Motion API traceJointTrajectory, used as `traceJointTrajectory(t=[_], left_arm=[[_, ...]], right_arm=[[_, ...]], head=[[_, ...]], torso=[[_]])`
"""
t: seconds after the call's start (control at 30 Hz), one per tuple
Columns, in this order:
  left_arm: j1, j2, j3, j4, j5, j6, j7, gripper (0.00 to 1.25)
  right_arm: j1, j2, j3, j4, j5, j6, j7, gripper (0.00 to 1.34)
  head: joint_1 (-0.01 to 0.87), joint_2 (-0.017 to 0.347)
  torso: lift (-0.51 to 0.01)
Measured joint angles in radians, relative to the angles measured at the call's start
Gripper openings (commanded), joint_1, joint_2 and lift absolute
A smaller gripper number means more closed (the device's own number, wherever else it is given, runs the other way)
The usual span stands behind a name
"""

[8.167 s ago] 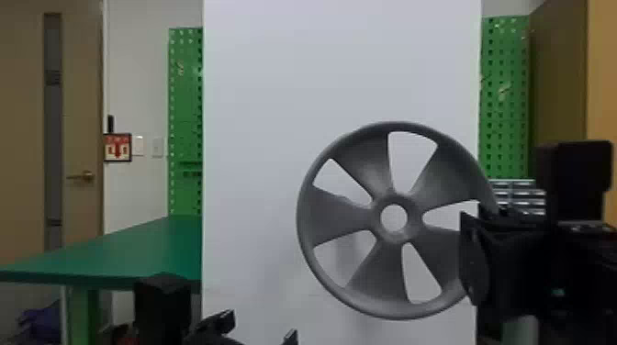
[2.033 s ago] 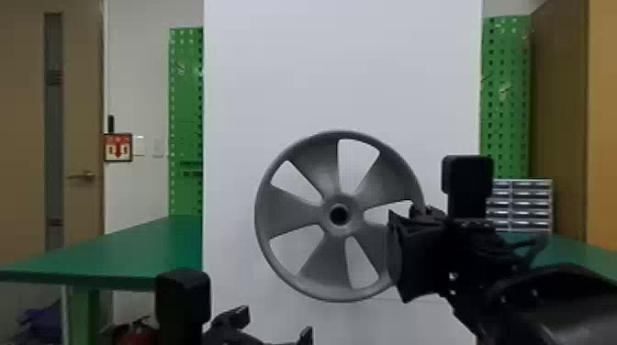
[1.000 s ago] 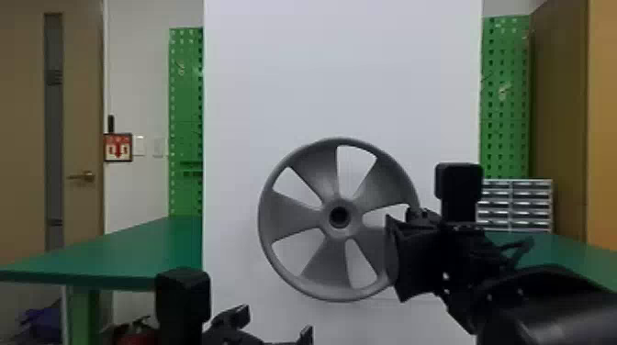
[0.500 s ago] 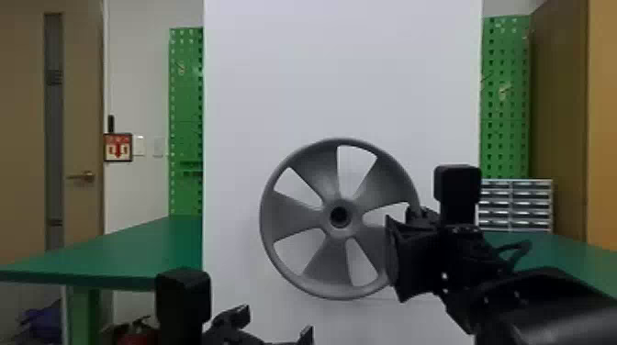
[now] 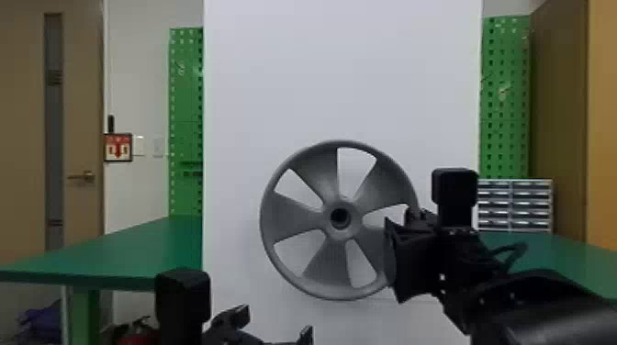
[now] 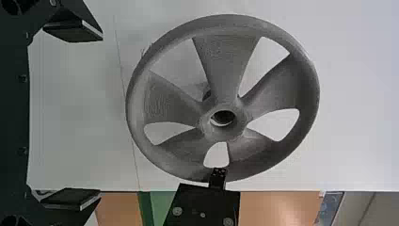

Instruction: Hold the wheel and insert it

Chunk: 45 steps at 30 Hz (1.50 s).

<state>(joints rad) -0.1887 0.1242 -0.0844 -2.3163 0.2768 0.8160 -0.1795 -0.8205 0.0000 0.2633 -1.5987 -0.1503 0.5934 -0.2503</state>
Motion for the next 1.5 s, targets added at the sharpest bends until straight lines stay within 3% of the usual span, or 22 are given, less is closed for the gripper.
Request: traceJointTrajectory(t=[1.13, 1.5], left_arm=[[-0.004, 0.000, -0.004, 0.000, -0.014, 0.000, 0.000, 1.13], [-0.007, 0.000, -0.009, 0.000, -0.021, 0.000, 0.000, 1.13]], right_arm=[[-0.005, 0.000, 0.031, 0.027, -0.001, -0.012, -0.065, 0.03], [-0.016, 0.000, 0.054, 0.028, -0.018, -0.022, -0.141, 0.03]], head=[[0.012, 0.156], [0.014, 0.156]], torso=[[-0.473], [-0.473]])
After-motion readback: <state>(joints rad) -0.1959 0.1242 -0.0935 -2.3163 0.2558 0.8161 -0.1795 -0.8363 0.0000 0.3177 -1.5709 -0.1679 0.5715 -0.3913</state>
